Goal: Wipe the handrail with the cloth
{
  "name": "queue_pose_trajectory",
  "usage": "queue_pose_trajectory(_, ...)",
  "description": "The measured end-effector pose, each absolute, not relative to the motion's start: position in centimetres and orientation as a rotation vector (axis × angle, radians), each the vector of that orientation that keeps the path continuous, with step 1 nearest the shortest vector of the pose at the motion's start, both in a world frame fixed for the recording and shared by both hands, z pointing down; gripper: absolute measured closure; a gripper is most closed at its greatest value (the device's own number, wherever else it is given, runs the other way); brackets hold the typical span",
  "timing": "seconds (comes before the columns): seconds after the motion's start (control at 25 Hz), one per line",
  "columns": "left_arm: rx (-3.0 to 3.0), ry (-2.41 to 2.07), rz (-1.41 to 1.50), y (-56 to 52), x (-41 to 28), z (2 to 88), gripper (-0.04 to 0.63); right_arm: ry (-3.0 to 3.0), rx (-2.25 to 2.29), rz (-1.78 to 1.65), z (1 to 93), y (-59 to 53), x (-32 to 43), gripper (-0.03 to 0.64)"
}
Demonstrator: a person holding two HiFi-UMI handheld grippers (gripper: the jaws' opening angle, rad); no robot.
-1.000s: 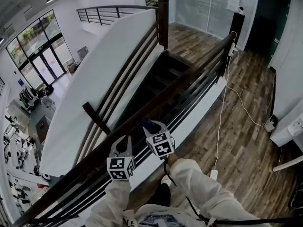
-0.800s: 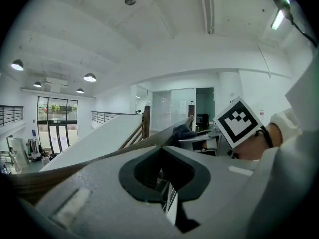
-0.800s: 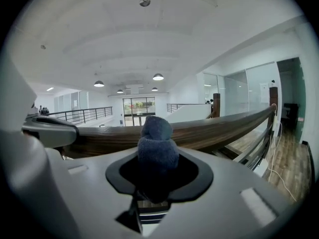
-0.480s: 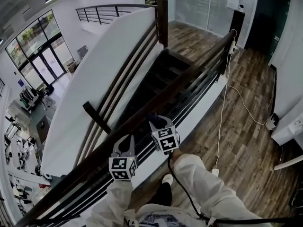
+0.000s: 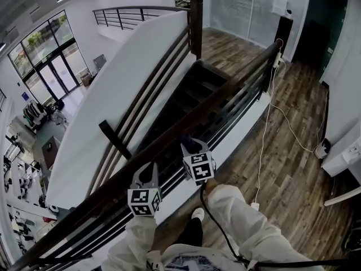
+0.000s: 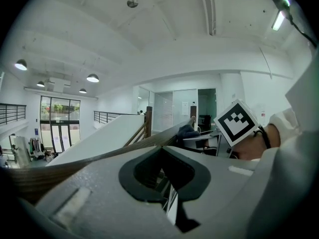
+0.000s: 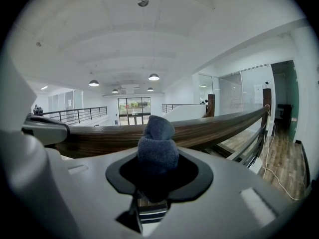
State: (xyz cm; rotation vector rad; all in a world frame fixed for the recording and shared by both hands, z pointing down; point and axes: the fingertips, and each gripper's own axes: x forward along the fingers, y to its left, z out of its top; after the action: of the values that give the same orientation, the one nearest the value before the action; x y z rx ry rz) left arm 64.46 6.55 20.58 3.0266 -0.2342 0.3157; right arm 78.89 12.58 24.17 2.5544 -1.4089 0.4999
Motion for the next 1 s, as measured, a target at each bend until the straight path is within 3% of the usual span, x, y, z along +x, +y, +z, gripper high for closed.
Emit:
queue_pose_trajectory(0.4, 2.997, -0.347, 0.284, 6.3, 58.9, 20.8, 0.601, -1.486, 2.496, 0.468, 23.3, 12.6, 73.1, 0.500)
queue_pose_trajectory(1.0, 2.954, -0.782, 0.403, 2.4, 41.3, 21.8, 0.601, -1.825, 2.375, 0.429, 22.5, 8.3, 56.9, 0.500)
